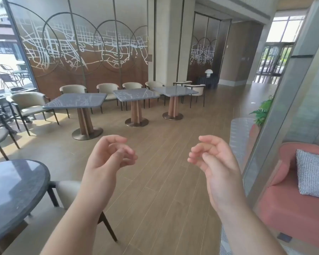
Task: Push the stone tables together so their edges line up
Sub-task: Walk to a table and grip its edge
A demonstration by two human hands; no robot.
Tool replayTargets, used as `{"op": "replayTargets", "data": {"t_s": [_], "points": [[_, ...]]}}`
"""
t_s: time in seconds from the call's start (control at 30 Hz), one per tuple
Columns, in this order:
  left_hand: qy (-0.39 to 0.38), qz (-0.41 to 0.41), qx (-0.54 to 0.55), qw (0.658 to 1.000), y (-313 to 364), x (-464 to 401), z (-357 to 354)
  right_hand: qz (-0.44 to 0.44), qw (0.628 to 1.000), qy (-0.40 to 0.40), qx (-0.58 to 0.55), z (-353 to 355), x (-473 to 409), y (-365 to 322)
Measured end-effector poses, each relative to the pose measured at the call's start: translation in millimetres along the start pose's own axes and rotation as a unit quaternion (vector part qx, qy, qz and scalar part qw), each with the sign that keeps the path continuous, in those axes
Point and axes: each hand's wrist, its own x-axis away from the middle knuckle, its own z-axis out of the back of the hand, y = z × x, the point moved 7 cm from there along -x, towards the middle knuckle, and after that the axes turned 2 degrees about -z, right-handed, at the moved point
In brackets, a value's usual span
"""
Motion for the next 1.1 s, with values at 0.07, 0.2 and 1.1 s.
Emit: {"op": "replayTargets", "data": {"t_s": [0.07, 0.2, 1.1], "points": [[0.006, -0.010, -0.007, 1.000, -13, -21, 8, -0.001, 1.000, -0.005, 0.005, -7, -21, 16], [0.003, -0.003, 0.002, 1.000, -55, -82, 18, -0.012, 1.000, 0.000, 0.023, -21, -79, 55], [-0.028, 0.009, 0.029, 0.999, -264, -384, -41, -0.007, 1.000, 0.024, 0.016, -3, -394, 219]]}}
